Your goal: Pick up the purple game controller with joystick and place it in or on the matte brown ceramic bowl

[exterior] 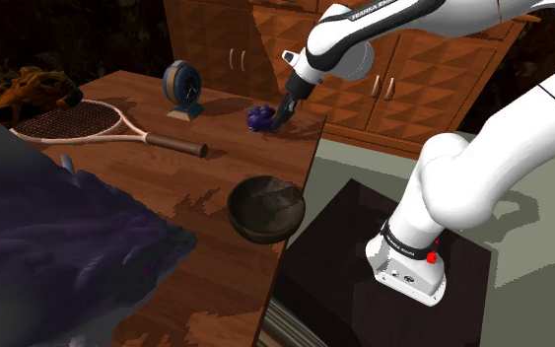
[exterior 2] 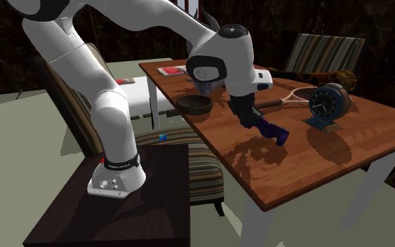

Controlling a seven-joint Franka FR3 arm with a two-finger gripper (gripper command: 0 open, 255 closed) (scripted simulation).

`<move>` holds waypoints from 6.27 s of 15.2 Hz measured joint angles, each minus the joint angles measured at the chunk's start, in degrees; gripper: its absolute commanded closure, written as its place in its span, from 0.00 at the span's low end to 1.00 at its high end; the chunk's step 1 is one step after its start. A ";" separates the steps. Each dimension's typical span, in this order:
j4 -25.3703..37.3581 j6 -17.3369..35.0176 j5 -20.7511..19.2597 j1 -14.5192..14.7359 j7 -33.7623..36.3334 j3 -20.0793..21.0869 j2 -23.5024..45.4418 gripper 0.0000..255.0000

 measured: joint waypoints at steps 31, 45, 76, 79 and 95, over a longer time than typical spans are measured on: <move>-11.49 -14.95 -1.47 0.11 27.48 23.23 -31.11 1.00; -16.53 -22.21 1.74 4.68 39.20 33.03 -40.72 0.00; -22.98 -24.59 -4.53 -1.07 34.62 28.18 -38.37 0.00; -23.31 -23.20 -5.13 -1.98 33.97 27.86 -35.03 0.00; -22.23 -8.18 -15.56 -13.71 31.15 25.90 3.29 0.00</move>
